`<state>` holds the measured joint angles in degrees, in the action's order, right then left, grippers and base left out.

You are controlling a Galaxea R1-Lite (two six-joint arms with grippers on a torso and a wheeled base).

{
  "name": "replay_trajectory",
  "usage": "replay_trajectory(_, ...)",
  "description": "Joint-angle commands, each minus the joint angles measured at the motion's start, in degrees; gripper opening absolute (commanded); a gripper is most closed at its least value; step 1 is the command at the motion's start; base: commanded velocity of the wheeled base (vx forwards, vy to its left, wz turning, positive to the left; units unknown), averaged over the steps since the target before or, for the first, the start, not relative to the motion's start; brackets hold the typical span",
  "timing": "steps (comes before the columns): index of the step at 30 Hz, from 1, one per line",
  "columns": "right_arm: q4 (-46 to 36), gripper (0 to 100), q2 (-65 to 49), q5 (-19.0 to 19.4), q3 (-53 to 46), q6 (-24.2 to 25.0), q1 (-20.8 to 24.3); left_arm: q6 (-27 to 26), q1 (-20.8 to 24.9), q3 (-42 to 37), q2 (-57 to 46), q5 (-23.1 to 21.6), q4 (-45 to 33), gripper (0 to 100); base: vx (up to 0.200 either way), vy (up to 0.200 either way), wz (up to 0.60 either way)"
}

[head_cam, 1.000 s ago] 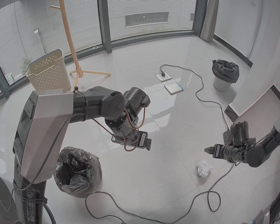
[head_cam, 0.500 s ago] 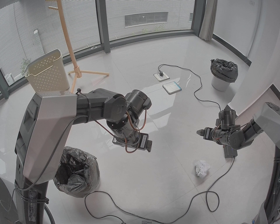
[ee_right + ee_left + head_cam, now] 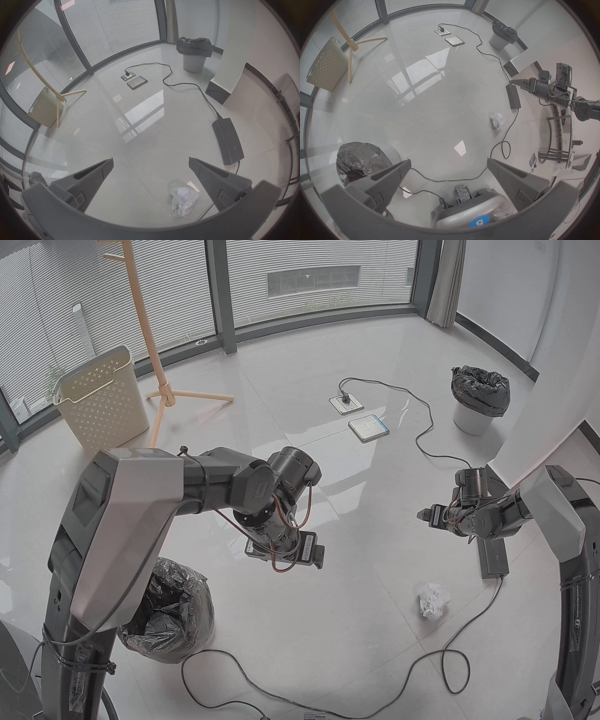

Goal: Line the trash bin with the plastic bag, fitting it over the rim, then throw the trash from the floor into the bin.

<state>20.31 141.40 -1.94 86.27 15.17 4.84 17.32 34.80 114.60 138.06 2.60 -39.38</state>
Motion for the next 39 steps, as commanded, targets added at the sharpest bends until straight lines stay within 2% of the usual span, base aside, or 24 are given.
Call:
replay_trajectory(1,-3.70,100,6.52,0.27,7.77,-0.14,-1.85,0.96,-0.35,-0.01,3.80,-0.14,1.58,100,0.000,0.000,0.00)
replay_trajectory(5,-5.54,100,11.44,0.62,16.03,-0.22,-3.17,0.52,-0.35,-0.01,5.64,-0.14,2.99,100,0.000,0.000,0.00)
replay_trajectory(8,-11.26,100,15.22,1.59,24.65,-0.22,-4.40,0.26,0.26,-0.01,8.89,-0.05,6.86,100,0.000,0.000,0.00)
replay_trajectory(11,-15.83,100,17.16,2.82,28.32,0.04,-5.19,0.26,0.35,-0.01,10.92,0.22,9.67,100,0.000,0.000,0.00)
replay_trajectory(15,-20.49,100,20.41,4.05,28.32,-0.22,-5.37,0.26,0.35,-0.01,12.06,-0.14,11.78,100,0.000,0.000,0.00)
replay_trajectory(20,-35.08,100,27.62,4.75,28.32,-0.22,-6.33,-0.71,0.09,-0.01,13.11,-0.22,13.01,100,0.000,0.000,0.00)
replay_trajectory(30,-49.40,100,35.61,5.28,28.32,-0.31,-6.42,-1.15,-0.53,-0.01,13.03,-0.93,13.01,100,0.000,0.000,0.00)
replay_trajectory(32,-54.15,100,36.14,6.33,28.32,-0.14,-6.51,-1.06,-0.88,-0.01,13.03,-1.89,13.01,100,0.000,0.000,0.00)
replay_trajectory(39,-55.55,100,35.88,7.21,28.32,-0.05,-6.42,-1.06,-1.67,-0.01,12.94,-2.33,13.01,100,0.000,0.000,0.00)
